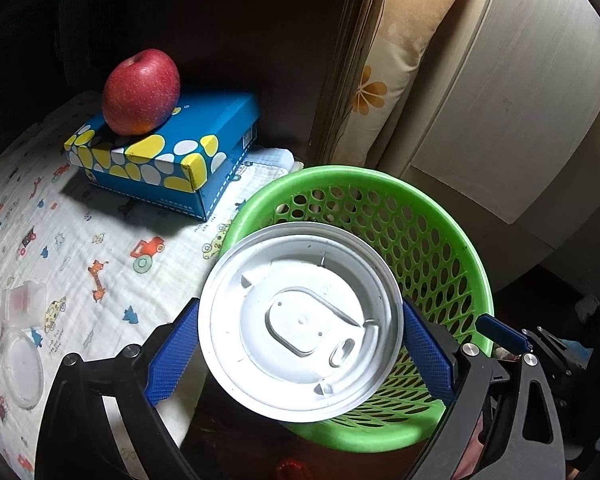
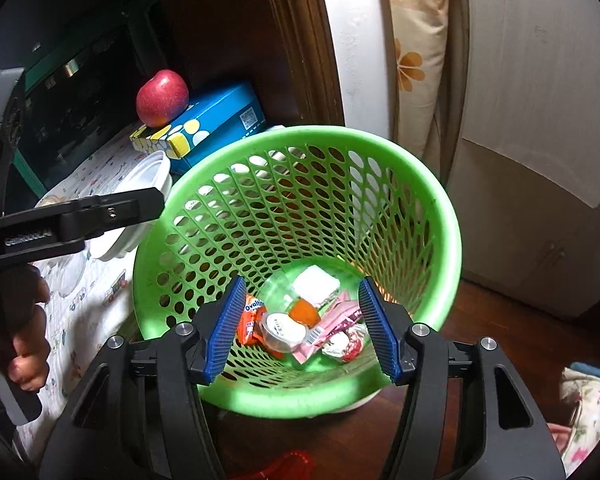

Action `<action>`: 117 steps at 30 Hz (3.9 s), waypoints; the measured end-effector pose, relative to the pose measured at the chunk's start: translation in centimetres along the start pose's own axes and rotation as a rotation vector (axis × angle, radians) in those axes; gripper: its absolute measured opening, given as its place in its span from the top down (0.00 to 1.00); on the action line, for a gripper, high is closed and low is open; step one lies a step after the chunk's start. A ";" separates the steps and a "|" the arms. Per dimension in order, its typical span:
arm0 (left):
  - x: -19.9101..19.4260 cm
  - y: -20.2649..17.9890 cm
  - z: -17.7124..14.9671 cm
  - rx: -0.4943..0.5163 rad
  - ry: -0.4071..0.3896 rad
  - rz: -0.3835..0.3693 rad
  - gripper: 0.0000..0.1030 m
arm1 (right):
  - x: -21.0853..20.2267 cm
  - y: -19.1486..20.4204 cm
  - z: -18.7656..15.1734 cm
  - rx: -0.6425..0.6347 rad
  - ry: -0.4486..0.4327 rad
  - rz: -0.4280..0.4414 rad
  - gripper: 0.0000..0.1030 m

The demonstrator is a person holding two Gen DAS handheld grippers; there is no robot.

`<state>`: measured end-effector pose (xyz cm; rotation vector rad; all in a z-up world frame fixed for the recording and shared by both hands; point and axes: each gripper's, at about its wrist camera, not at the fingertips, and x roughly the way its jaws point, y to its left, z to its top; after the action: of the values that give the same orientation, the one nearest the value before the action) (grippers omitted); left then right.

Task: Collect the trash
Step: 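Carry white lid and gold foil snack over the basket and release both, then return both tools to the table and grasp the clear round plate with left tool, then grasp the clear rectangular box with the right tool while the left tool holds the plate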

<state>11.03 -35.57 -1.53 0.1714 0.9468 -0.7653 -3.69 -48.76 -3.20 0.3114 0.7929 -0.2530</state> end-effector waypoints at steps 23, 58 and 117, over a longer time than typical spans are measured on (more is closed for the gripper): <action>-3.2 3.7 -2.2 -0.054 -0.047 0.063 0.08 | -1.5 1.5 -0.2 -0.020 -0.028 0.021 0.35; -3.3 27.8 -10.7 -0.337 0.041 0.363 0.08 | 4.0 17.4 0.7 -0.238 0.060 0.212 0.25; -16.3 34.5 -17.7 -0.563 -0.107 0.403 0.13 | 22.1 39.6 4.0 -0.942 0.222 0.426 0.25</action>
<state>16.21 5.99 -5.74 -0.1681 0.9518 -0.1199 27.19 -15.91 -9.65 -0.3921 0.9565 0.5643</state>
